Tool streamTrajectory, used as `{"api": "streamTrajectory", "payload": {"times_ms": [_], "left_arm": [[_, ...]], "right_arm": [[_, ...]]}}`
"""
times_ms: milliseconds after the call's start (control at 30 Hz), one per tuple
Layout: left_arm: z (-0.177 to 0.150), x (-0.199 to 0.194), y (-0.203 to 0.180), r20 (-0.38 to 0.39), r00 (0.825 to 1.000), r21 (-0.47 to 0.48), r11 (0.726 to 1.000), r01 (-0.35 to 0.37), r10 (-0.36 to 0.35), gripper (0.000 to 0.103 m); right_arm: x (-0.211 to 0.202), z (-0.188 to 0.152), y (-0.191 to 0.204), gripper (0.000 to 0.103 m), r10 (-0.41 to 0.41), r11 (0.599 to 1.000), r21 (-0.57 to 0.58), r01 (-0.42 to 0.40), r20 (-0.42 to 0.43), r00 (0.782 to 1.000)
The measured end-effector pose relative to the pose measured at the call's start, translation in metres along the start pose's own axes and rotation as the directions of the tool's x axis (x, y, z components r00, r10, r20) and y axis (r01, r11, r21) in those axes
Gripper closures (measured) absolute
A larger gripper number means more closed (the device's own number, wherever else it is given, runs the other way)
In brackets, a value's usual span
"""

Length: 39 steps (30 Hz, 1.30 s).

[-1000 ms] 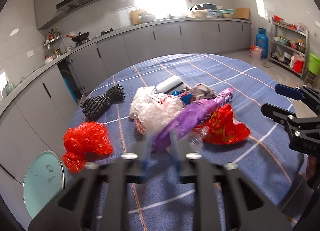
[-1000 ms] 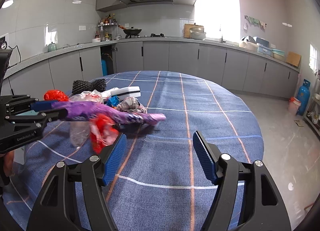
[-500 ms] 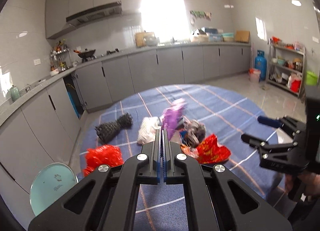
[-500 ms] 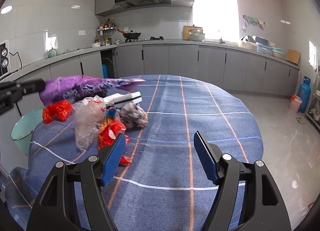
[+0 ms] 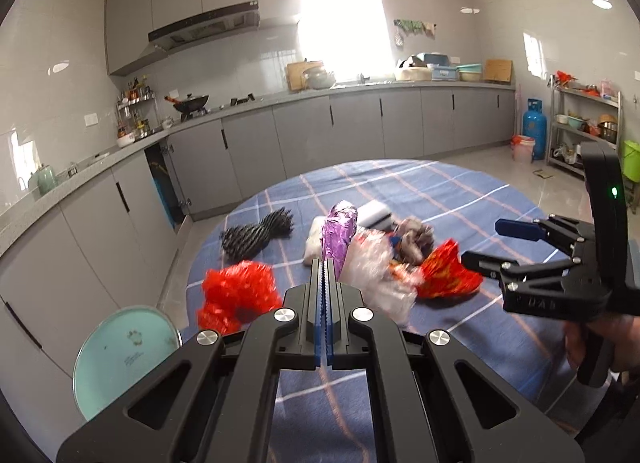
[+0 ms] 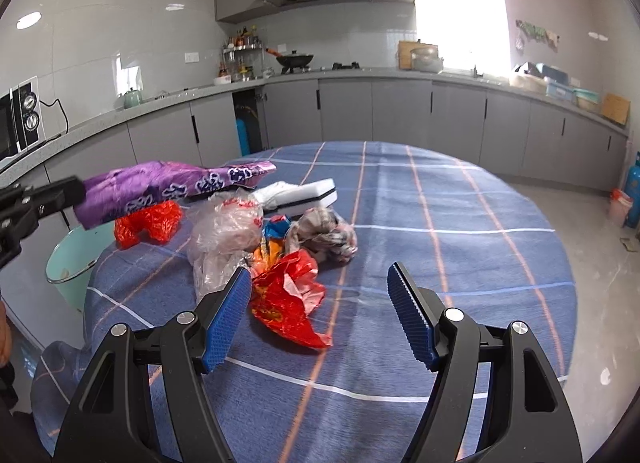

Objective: Collect trash
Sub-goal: 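Grasp the purple wrapper with the left tool while the right tool approaches the orange-red bag, then lift the purple wrapper with the left tool while the right tool grasps the orange-red snack bag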

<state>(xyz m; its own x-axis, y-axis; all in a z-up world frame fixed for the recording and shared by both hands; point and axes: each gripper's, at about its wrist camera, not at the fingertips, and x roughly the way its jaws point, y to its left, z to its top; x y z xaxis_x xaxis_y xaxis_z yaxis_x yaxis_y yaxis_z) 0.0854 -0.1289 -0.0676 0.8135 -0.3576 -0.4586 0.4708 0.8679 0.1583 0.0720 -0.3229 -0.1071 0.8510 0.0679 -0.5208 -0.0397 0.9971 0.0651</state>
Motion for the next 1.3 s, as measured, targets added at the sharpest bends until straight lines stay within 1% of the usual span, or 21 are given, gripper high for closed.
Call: {"api": "streamTrajectory", "payload": {"times_ms": [233,267,333,400,467,533,567,600,633,667,700,733,800,1067,1100,1133,1167,1200,1233,1267,1300], "left_arm": [[-0.017,0.017,0.004,-0.048,0.999,-0.005,1.0,-0.001,0.0,0.101],[-0.018,0.019,0.004,-0.054,0.999,-0.005,1.0,0.0,-0.001,0.101],[-0.021,0.022,0.006,-0.063,0.998,-0.015,1.0,0.003,-0.004,0.101],[-0.022,0.023,0.007,-0.067,0.998,-0.02,1.0,0.006,-0.007,0.101],[-0.023,0.023,0.006,-0.068,0.998,-0.018,1.0,0.015,-0.017,0.101],[-0.022,0.023,0.005,-0.067,0.998,-0.01,1.0,0.015,-0.016,0.097],[-0.024,0.023,0.005,-0.069,0.998,-0.008,1.0,0.014,-0.015,0.097],[-0.025,0.025,0.005,-0.08,0.997,-0.005,1.0,0.019,-0.02,0.091],[-0.026,0.027,0.004,-0.087,0.996,-0.002,1.0,0.018,-0.018,0.073],[-0.027,0.029,0.003,-0.09,0.996,-0.001,1.0,0.01,-0.01,0.063],[-0.029,0.031,0.003,-0.092,0.996,-0.003,1.0,0.001,-0.001,0.049],[-0.03,0.033,0.003,-0.096,0.995,-0.005,1.0,0.001,-0.001,0.046],[-0.032,0.04,0.003,-0.119,0.993,-0.009,1.0,0.014,-0.015,0.046],[-0.034,0.067,0.006,-0.162,0.987,-0.005,1.0,0.009,-0.01,0.046],[-0.034,0.07,0.007,-0.169,0.986,-0.009,1.0,0.012,-0.013,0.05],[-0.035,0.075,0.01,-0.185,0.983,-0.021,1.0,0.014,-0.018,0.056],[-0.036,0.078,0.012,-0.199,0.98,-0.03,0.999,0.015,-0.021,0.058],[-0.036,0.08,0.013,-0.209,0.978,-0.038,0.999,0.018,-0.026,0.063],[-0.038,0.083,0.016,-0.221,0.975,-0.051,0.998,0.021,-0.032,0.07],[-0.039,0.085,0.017,-0.226,0.973,-0.055,0.998,0.023,-0.035,0.072],[-0.04,0.085,0.018,-0.228,0.973,-0.055,0.998,0.026,-0.038,0.078]], "right_arm": [[0.016,0.007,0.004,0.034,0.014,1.0,-0.011,-0.014,-0.068,0.998],[0.018,0.007,0.003,0.037,0.019,1.0,-0.011,-0.02,-0.08,0.997],[0.02,0.005,0.003,0.045,0.039,0.999,-0.013,-0.04,-0.101,0.994],[0.024,0.003,0.005,0.059,0.06,0.998,-0.015,-0.062,-0.132,0.989],[0.026,0.0,0.007,0.062,0.078,0.996,-0.019,-0.081,-0.152,0.985],[0.026,-0.001,0.009,0.062,0.08,0.996,-0.027,-0.085,-0.156,0.984],[0.026,-0.001,0.009,0.062,0.082,0.996,-0.026,-0.088,-0.159,0.984],[0.026,-0.001,0.01,0.062,0.08,0.996,-0.027,-0.085,-0.16,0.984],[0.025,-0.002,0.01,0.062,0.076,0.996,-0.026,-0.082,-0.155,0.985],[0.025,-0.001,0.01,0.062,0.075,0.996,-0.026,-0.08,-0.156,0.985],[0.027,-0.001,0.009,0.062,0.075,0.996,-0.026,-0.08,-0.158,0.985],[0.027,-0.002,0.009,0.061,0.072,0.997,-0.027,-0.077,-0.159,0.985],[0.027,-0.002,0.008,0.058,0.065,0.997,-0.026,-0.07,-0.157,0.986],[0.031,0.0,0.01,0.058,0.05,0.998,-0.039,-0.057,-0.167,0.985],[0.033,0.0,0.01,0.058,0.045,0.998,-0.04,-0.053,-0.176,0.983],[0.034,0.001,0.01,0.058,0.047,0.998,-0.041,-0.055,-0.181,0.982],[0.036,0.003,0.012,0.059,0.048,0.997,-0.047,-0.058,-0.189,0.981],[0.038,0.003,0.013,0.064,0.05,0.997,-0.053,-0.061,-0.197,0.979],[0.039,0.002,0.014,0.068,0.055,0.996,-0.059,-0.069,-0.208,0.977],[0.04,0.001,0.015,0.074,0.065,0.995,-0.06,-0.08,-0.216,0.974],[0.039,0.0,0.015,0.077,0.068,0.995,-0.061,-0.083,-0.217,0.974]]}}
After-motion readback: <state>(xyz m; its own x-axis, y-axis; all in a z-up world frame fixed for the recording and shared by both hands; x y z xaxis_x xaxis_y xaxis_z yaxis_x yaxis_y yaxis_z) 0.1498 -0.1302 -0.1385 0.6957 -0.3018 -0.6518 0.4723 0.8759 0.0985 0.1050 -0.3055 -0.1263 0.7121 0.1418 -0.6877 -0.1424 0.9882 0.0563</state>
